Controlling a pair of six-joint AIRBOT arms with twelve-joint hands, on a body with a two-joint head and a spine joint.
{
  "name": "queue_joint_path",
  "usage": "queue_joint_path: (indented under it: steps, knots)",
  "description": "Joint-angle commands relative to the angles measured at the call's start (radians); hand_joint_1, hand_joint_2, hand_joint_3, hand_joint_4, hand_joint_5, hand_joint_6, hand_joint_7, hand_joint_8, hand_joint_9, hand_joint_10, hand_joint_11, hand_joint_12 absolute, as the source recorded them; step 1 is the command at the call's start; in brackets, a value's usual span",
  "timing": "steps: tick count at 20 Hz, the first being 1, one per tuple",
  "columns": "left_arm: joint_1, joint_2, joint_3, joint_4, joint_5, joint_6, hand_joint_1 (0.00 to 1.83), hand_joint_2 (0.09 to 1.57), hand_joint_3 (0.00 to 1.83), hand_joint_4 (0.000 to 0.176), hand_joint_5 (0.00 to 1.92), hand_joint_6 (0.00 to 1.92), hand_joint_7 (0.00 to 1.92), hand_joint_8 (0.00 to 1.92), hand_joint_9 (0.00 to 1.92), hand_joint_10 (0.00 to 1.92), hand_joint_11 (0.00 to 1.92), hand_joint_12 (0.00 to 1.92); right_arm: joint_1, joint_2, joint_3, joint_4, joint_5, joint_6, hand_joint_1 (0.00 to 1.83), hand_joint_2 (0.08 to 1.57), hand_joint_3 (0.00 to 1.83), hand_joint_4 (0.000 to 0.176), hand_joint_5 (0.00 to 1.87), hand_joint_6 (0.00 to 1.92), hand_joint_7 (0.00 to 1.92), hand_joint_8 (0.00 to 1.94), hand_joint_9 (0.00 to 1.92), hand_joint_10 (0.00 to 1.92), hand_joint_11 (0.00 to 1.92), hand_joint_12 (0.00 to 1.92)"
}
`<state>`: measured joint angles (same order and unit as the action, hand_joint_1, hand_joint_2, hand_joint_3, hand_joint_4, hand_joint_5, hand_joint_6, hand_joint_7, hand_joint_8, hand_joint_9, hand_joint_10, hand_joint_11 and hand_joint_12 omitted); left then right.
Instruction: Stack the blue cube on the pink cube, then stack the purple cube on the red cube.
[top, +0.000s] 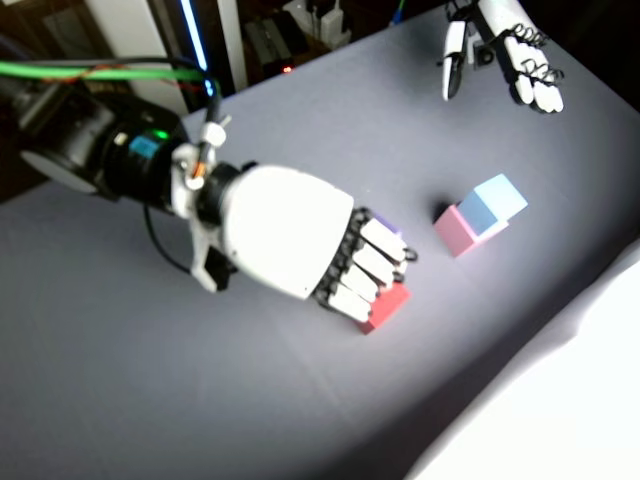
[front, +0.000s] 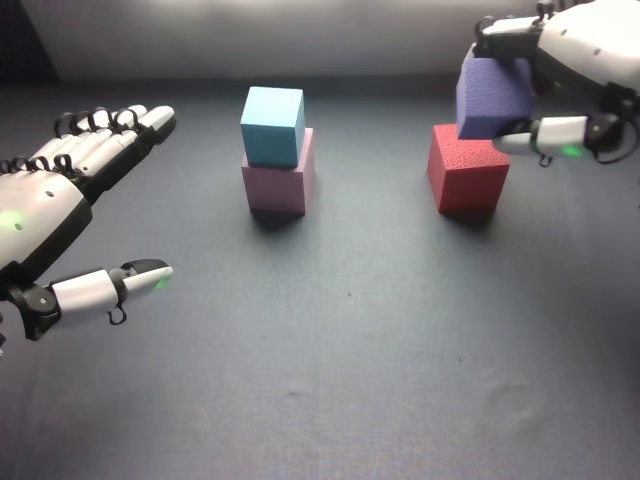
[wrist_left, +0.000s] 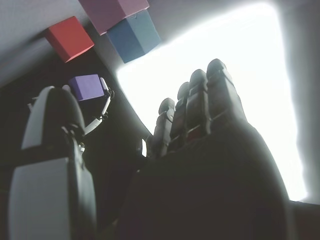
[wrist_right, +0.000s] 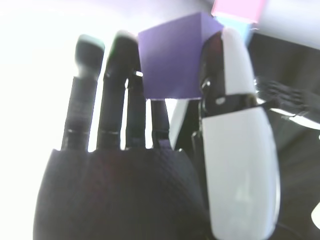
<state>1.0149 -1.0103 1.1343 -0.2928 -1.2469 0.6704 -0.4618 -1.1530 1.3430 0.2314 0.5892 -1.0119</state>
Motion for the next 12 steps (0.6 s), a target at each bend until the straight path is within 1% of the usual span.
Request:
queue_joint_path:
  steps: [1,2,3,4,5,6,8,9,10,12]
  knots:
    - [-0.002,0.003,0.006,-0.002,-0.126,-0.007,0.93,1.13,0.00,0.117,0.00,0.00,0.00,0.00,0.00,0.00,0.00,0.00,0.016,-0.010,0.014,0.011,0.075,-0.009,1.16,1.26,0.00,0.000,0.72,1.26,0.74,1.53,0.65,1.47,0.54,1.91]
    - [-0.001,0.002,0.006,-0.002,-0.126,-0.007,0.93,1.13,0.00,0.116,0.00,0.00,0.00,0.00,0.00,0.00,0.00,0.00,0.018,-0.017,0.020,0.016,0.067,-0.015,1.14,1.27,0.00,0.000,0.74,1.34,0.69,1.49,0.57,1.37,0.45,1.86]
    - [-0.001,0.002,0.006,-0.002,-0.126,-0.007,0.91,1.13,0.00,0.126,0.00,0.00,0.00,0.00,0.00,0.00,0.00,0.00,0.018,-0.017,0.021,0.018,0.067,-0.015,1.14,1.26,0.00,0.003,0.75,1.35,0.68,1.46,0.59,1.28,0.45,1.81]
    - [-0.001,0.002,0.006,-0.002,-0.126,-0.007,0.93,1.13,0.00,0.124,0.00,0.00,0.00,0.00,0.00,0.00,0.00,0.00,0.018,-0.018,0.022,0.019,0.065,-0.017,1.14,1.26,0.00,0.008,0.75,1.36,0.68,1.45,0.60,1.25,0.46,1.78]
    - [-0.001,0.002,0.006,-0.002,-0.126,-0.008,0.93,1.13,0.00,0.119,0.00,0.00,0.00,0.00,0.00,0.00,0.00,0.00,0.018,-0.018,0.023,0.020,0.064,-0.018,1.14,1.26,0.00,0.002,0.73,1.33,0.72,1.46,0.64,1.24,0.50,1.76]
    - [-0.001,0.002,0.006,-0.002,-0.126,-0.008,0.94,1.13,0.00,0.110,0.00,0.00,0.00,0.00,0.00,0.00,0.00,0.00,0.020,-0.023,0.029,0.025,0.059,-0.021,1.18,1.25,0.00,0.000,0.71,1.26,0.78,1.47,0.72,1.31,0.60,1.78]
    - [-0.001,-0.001,0.008,-0.001,-0.126,-0.010,0.92,1.14,0.00,0.112,0.00,0.00,0.00,0.00,0.00,0.00,0.00,0.00,0.022,-0.034,0.045,0.046,0.044,-0.030,1.17,1.26,0.00,0.000,0.72,1.26,0.76,1.51,0.67,1.36,0.56,1.84]
    - [0.000,-0.003,0.009,-0.001,-0.126,-0.013,0.91,1.14,0.00,0.108,0.00,0.00,0.00,0.00,0.00,0.00,0.00,0.00,0.022,-0.039,0.055,0.057,0.035,-0.033,1.17,1.26,0.00,0.000,0.71,1.24,0.76,1.53,0.67,1.42,0.56,1.88]
    - [0.001,-0.005,0.011,-0.001,-0.126,-0.016,0.86,1.14,0.00,0.137,0.00,0.00,0.00,0.00,0.00,0.00,0.00,0.00,0.022,-0.052,0.075,0.070,0.013,-0.035,1.17,1.27,0.00,0.000,0.70,1.24,0.74,1.58,0.63,1.46,0.53,1.90]
    - [0.001,-0.007,0.013,0.001,-0.126,-0.018,0.87,1.14,0.00,0.136,0.00,0.00,0.00,0.00,0.00,0.00,0.00,0.00,0.022,-0.061,0.090,0.077,-0.008,-0.041,1.17,1.26,0.00,0.000,0.72,1.22,0.73,1.57,0.62,1.46,0.52,1.90]
